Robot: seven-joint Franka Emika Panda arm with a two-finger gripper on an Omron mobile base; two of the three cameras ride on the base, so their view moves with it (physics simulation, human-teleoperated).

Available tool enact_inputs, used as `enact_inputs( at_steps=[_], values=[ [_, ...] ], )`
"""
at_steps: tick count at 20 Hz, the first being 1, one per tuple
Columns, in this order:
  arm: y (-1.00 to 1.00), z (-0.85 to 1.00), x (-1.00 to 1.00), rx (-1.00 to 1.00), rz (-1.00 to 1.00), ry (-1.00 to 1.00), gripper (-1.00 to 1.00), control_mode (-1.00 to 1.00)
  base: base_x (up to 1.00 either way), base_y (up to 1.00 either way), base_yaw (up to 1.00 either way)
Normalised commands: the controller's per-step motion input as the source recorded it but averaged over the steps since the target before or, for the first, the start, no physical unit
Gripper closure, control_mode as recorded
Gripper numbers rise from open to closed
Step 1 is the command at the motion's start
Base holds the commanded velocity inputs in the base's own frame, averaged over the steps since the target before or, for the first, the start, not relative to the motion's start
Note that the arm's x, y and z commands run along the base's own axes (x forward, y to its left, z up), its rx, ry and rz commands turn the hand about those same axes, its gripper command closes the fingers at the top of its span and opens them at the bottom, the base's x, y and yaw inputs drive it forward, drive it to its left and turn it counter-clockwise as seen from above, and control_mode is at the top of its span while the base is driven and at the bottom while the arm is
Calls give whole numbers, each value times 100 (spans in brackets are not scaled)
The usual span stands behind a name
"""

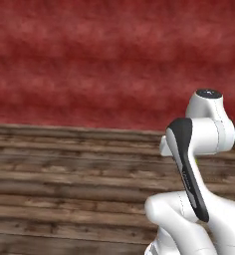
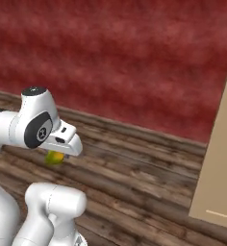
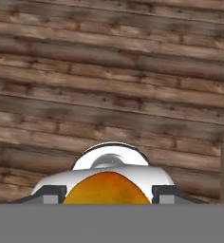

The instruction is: Pick the mangos from the cabinet and place them in one bowl. Pick the kiwi from the sink and place it in the other bowl.

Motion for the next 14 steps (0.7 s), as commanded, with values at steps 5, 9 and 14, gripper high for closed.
enact_inputs(
  at_steps=[5,9,14],
  values=[
    [0,0,0,0,0,0,100,100,10,0,50],
    [0,0,0,0,0,0,100,100,13,0,49],
    [0,0,0,0,0,0,100,100,9,0,49]
  ],
)
